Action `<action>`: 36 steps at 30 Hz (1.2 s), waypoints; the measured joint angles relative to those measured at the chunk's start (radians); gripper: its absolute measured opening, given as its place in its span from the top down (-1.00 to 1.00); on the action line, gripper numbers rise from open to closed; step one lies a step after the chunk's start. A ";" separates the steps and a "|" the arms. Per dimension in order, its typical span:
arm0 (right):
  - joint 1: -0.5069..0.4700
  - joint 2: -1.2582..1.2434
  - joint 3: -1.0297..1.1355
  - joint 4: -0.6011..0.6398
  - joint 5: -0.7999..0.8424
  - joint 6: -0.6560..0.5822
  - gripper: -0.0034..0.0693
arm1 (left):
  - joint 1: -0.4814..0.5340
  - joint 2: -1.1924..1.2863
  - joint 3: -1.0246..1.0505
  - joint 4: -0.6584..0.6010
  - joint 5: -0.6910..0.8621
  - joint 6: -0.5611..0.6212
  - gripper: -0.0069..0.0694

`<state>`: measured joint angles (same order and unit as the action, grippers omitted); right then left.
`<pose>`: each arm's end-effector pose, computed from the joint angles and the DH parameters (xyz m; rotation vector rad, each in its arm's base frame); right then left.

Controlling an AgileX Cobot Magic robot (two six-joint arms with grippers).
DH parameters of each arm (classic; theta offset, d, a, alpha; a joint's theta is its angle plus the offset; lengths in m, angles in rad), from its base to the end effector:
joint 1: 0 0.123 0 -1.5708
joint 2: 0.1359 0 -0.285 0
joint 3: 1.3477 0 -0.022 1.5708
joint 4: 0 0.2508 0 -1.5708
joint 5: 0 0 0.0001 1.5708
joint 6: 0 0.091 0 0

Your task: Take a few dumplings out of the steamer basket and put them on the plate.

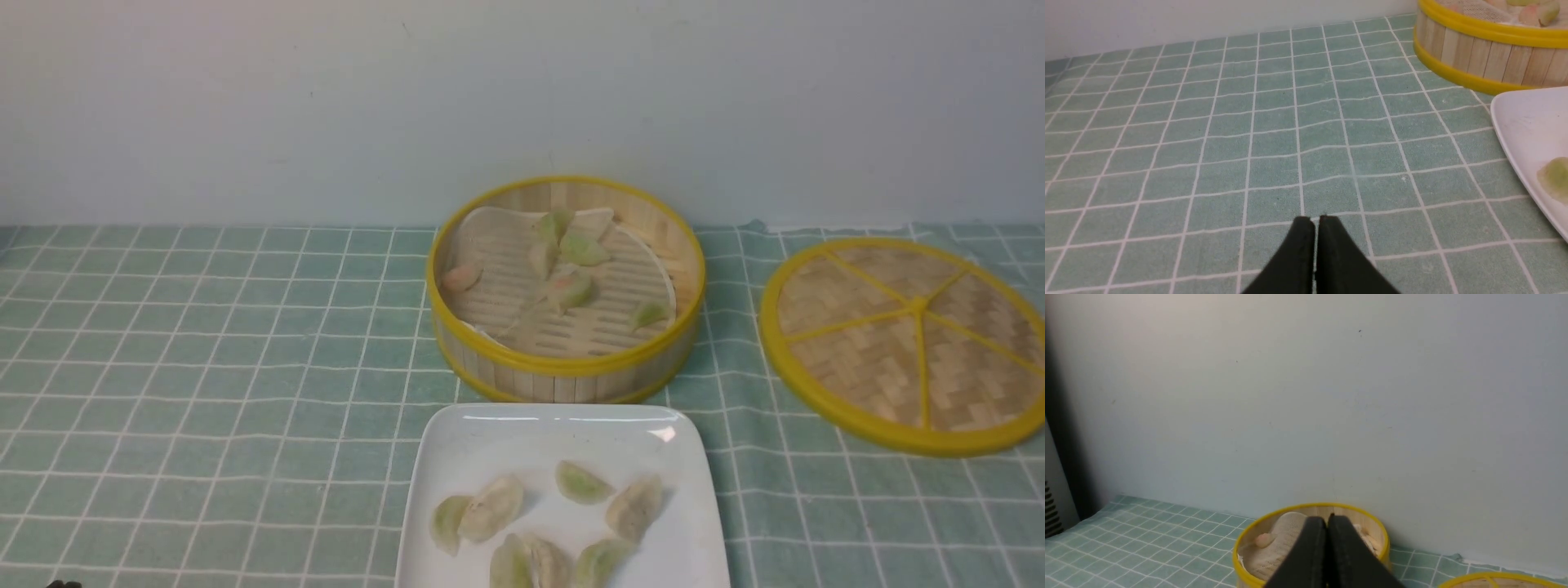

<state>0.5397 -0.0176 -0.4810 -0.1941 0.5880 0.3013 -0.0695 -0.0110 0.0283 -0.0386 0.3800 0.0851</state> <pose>0.0087 -0.0062 0.3141 -0.2306 1.5651 0.4495 0.0523 -0.0049 0.1701 0.1214 1.8768 -0.0274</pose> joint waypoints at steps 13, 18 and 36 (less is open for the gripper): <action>-0.003 0.000 0.176 0.173 -0.201 -0.143 0.94 | 0.000 0.000 0.000 0.000 0.001 0.000 0.83; -0.201 0.000 0.298 0.175 -0.220 -0.151 0.94 | 0.000 0.000 0.000 0.000 0.001 0.000 0.83; -0.516 0.000 0.501 0.117 -0.208 -0.154 0.94 | 0.000 0.000 -0.001 0.000 0.001 0.000 0.83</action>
<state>0.0240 -0.0176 0.0202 -0.0773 0.3804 0.1477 -0.0695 -0.0110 0.0275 -0.0386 0.3807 0.0851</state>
